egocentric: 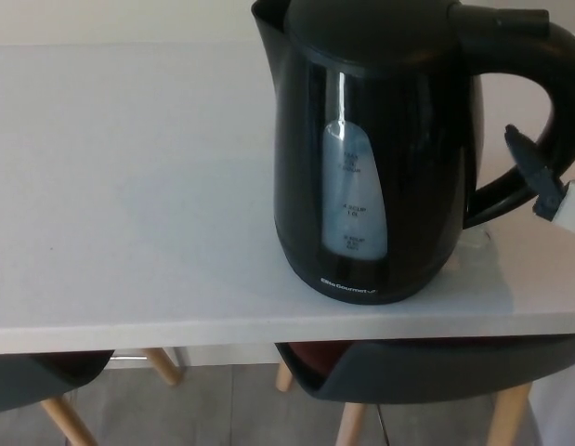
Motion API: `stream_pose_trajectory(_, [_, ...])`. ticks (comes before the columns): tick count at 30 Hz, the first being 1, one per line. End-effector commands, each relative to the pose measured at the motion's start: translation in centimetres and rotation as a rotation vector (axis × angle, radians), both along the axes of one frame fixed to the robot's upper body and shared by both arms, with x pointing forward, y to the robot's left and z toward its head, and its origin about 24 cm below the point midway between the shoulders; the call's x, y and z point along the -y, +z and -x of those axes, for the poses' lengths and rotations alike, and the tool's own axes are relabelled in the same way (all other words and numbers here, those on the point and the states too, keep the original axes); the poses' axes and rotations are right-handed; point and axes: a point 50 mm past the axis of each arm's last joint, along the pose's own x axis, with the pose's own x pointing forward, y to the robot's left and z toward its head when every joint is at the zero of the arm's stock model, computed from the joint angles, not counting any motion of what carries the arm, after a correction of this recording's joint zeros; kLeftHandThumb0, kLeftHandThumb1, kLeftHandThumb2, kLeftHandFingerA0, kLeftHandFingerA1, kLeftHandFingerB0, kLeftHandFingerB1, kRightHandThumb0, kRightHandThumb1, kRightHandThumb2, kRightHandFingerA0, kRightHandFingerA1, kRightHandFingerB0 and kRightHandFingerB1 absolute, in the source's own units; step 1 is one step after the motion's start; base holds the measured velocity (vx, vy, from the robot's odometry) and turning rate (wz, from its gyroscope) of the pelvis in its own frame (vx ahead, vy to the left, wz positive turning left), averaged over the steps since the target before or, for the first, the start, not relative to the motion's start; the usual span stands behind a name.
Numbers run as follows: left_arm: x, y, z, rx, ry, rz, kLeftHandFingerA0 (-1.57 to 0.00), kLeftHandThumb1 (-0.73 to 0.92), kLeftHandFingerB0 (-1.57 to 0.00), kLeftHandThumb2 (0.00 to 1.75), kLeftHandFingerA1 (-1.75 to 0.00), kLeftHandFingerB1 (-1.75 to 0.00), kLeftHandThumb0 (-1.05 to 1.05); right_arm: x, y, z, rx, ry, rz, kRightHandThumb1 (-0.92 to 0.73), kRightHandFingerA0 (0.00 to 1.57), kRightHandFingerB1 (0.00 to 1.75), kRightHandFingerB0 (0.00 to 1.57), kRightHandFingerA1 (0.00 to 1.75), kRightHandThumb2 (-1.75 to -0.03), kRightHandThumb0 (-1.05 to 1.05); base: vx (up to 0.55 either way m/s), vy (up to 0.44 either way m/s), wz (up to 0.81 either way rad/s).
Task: Pick up a kettle on a counter using the right hand and walk towards another counter and put the kettle near the coffee maker
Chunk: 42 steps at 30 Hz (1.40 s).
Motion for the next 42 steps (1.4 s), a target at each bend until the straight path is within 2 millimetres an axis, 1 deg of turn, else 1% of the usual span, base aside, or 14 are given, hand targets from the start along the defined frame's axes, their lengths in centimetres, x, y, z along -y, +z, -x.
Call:
stream_pose_trajectory(1, [-0.6,0.7,0.0,0.07,-0.016,-0.05,-1.57,0.46,-1.4,1.12,-1.42,-1.33,-0.11,-0.2,0.1,0.2,-0.008,0.021,0.048,-0.6,0.03,0.32,0.18,0.38,-0.59,-0.53,0.0,0.0,0.0])
stream_pose_trajectory(8, [-0.6,0.7,-0.3,0.072,-0.022,-0.042,-1.56,0.45,-1.38,1.12,-1.4,-1.31,-0.1,-0.4,0.6,-0.3,-0.004,0.053,0.077,-0.62,0.08,0.32,0.16,0.48,-0.59,-0.49,0.0,0.0,0.0])
stream_pose_trajectory(9, [-0.7,0.7,-0.3,0.07,-0.019,-0.046,-1.57,0.47,-1.37,1.13,-1.4,-1.32,-0.09,-0.4,0.6,-0.6,-0.019,0.061,0.088,-0.53,0.11,0.43,0.11,0.55,-0.77,-0.55,0.0,0.0,0.0])
stream_pose_trajectory(17, [-0.5,0.8,0.0,0.08,-0.023,-0.048,-1.57,0.45,-1.4,1.14,-1.43,-1.33,-0.08,-0.1,0.6,-1.5,-0.056,0.062,0.1,-0.53,0.13,0.44,0.13,0.54,-0.77,-0.52,0.0,0.0,0.0])
stream_pose_trajectory(18, [-0.5,0.7,0.0,0.079,-0.021,-0.046,-1.57,0.47,-1.39,1.15,-1.42,-1.32,-0.08,-0.1,0.7,-1.7,-0.056,0.063,0.104,-0.63,0.16,0.35,0.16,0.52,-0.6,-0.48,0.0,0.0,0.0])
stream_pose_trajectory(28, [-0.6,0.9,0.2,0.081,-0.022,-0.055,-1.57,0.48,-1.38,1.15,-1.43,-1.33,-0.09,-1.1,1.6,-2.6,-0.04,0.123,0.162,-0.66,0.41,0.36,0.27,0.56,-0.6,-0.4,0.0,0.0,0.0])
stream_pose_trajectory(29, [-0.6,0.9,0.2,0.082,-0.024,-0.057,-1.57,0.49,-1.37,1.15,-1.43,-1.34,-0.09,-1.6,1.6,-2.6,-0.038,0.152,0.147,-0.51,0.44,0.48,0.22,0.62,-0.84,-0.45,0.0,0.0,0.0])
stream_pose_trajectory(30, [-0.5,0.9,0.2,0.082,-0.027,-0.059,-1.57,0.49,-1.37,1.15,-1.43,-1.34,-0.09,-1.8,1.6,-2.6,-0.037,0.161,0.149,-0.51,0.44,0.48,0.22,0.62,-0.84,-0.45,0.0,0.0,0.0])
stream_pose_trajectory(31, [-0.5,0.8,0.2,0.079,-0.026,-0.056,-1.57,0.48,-1.34,1.13,-1.46,-1.4,-0.1,-1.9,1.6,-2.6,-0.036,0.171,0.15,-0.68,0.55,0.37,0.3,0.57,-0.61,-0.37,0.0,0.0,0.0])
stream_pose_trajectory(32, [-0.5,0.8,0.3,0.079,-0.026,-0.052,-1.57,0.48,-1.37,1.15,-1.44,-1.34,-0.1,-2.0,1.5,-2.6,-0.034,0.175,0.153,-0.69,0.63,0.39,0.33,0.57,-0.61,-0.34,0.0,0.0,0.0])
stream_pose_trajectory(35, [-0.4,0.8,0.3,0.083,-0.03,-0.047,-1.57,0.48,-1.37,1.16,-1.44,-1.35,-0.1,-2.2,1.5,-2.5,-0.022,0.19,0.175,-0.68,0.73,0.44,0.39,0.58,-0.62,-0.26,0.0,0.0,0.0])
stream_pose_trajectory(37, [-0.4,0.8,0.4,0.085,-0.033,-0.047,-1.57,0.48,-1.37,1.16,-1.44,-1.35,-0.1,-2.3,1.4,-2.5,-0.018,0.196,0.174,-0.68,0.73,0.44,0.39,0.58,-0.62,-0.26,0.0,0.0,0.0])
stream_pose_trajectory(38, [-0.3,0.8,0.5,0.083,-0.03,-0.047,-1.57,0.45,-1.39,1.17,-1.47,-1.38,-0.08,-2.5,1.1,-2.3,-0.019,0.209,0.152,-0.64,0.77,0.45,0.48,0.62,-0.69,-0.19,0.0,0.0,0.0])
stream_pose_trajectory(42, [-0.3,0.8,0.5,0.082,-0.03,-0.044,-1.57,0.45,-1.38,1.16,-1.47,-1.38,-0.08,-2.6,1.0,-2.3,-0.018,0.215,0.14,-0.65,0.76,0.49,0.49,0.67,-0.69,-0.18,0.0,0.0,0.0])
